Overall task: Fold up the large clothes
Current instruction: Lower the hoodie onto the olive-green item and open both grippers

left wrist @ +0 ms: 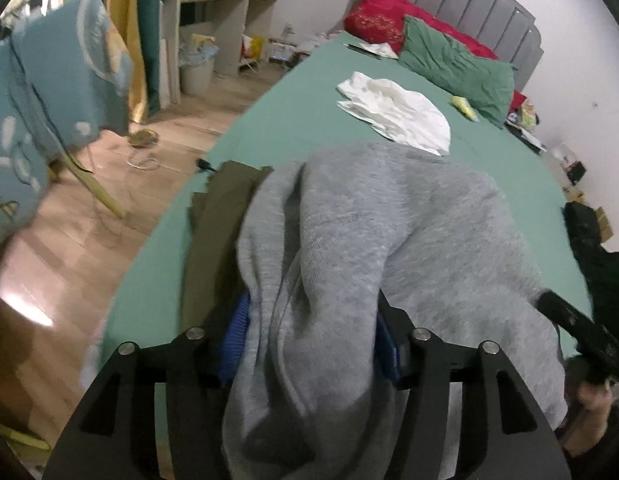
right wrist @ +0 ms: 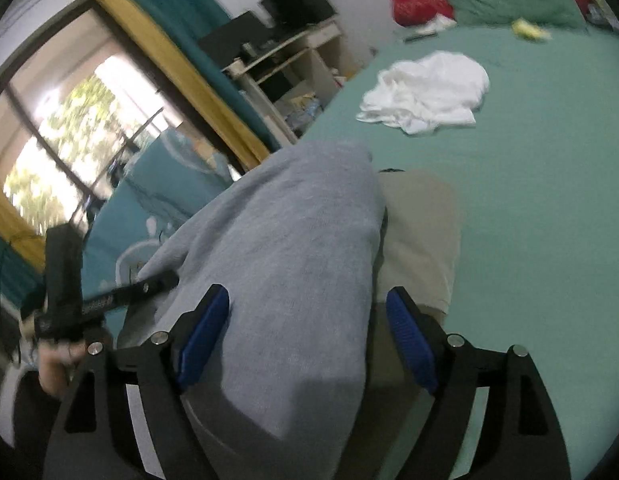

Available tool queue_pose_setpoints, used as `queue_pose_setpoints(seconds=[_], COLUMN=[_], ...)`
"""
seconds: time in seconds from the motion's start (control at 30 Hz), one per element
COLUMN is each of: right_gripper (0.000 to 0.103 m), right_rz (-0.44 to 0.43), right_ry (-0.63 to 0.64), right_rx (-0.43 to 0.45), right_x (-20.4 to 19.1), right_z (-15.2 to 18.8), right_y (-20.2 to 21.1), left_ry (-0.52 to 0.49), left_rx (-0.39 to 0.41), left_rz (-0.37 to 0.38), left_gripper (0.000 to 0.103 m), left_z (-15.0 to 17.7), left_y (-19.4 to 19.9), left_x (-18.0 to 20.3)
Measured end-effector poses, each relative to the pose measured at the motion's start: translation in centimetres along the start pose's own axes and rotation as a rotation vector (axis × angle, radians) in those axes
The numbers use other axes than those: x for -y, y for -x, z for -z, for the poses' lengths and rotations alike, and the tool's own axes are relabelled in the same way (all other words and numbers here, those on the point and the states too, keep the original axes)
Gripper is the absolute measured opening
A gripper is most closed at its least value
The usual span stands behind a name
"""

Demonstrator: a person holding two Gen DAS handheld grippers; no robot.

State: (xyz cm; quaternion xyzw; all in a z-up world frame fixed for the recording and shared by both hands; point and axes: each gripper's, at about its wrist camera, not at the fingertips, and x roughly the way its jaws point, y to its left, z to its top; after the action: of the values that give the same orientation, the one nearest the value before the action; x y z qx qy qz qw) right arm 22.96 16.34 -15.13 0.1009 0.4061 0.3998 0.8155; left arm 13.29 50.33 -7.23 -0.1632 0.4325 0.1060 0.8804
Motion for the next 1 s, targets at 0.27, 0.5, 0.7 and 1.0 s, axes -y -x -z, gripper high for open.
queue_pose_setpoints(seconds=[0.27, 0.5, 0.7, 1.0], right_gripper=[0.082, 0.082, 0.083, 0.083], right_rz=[0.109, 0.126, 0.122, 0.137], right_ry=[0.15, 0.131, 0.123, 0.11], right_rx=[-0.024, -0.048, -0.08, -0.115], right_x=[-0.8, -0.6, -0.2, -0.4], right_z=[3.7, 3.0, 3.8, 3.7], right_y=[-0.3, -1.5, -0.9, 1.3], left_ry=[0.001, -0.083, -0.102, -0.081], left_rx=[0.172, 0.011, 0.008, 0.074], left_rz=[0.099, 0.16, 0.09, 0.064], left_gripper=[0.06, 0.06, 0.06, 0.06], left_z=[2.1, 4.7, 6.9, 7.8], left_y=[7.3, 3.5, 1.2, 4.6], left_x=[2.7, 7.8, 8.3, 9.4])
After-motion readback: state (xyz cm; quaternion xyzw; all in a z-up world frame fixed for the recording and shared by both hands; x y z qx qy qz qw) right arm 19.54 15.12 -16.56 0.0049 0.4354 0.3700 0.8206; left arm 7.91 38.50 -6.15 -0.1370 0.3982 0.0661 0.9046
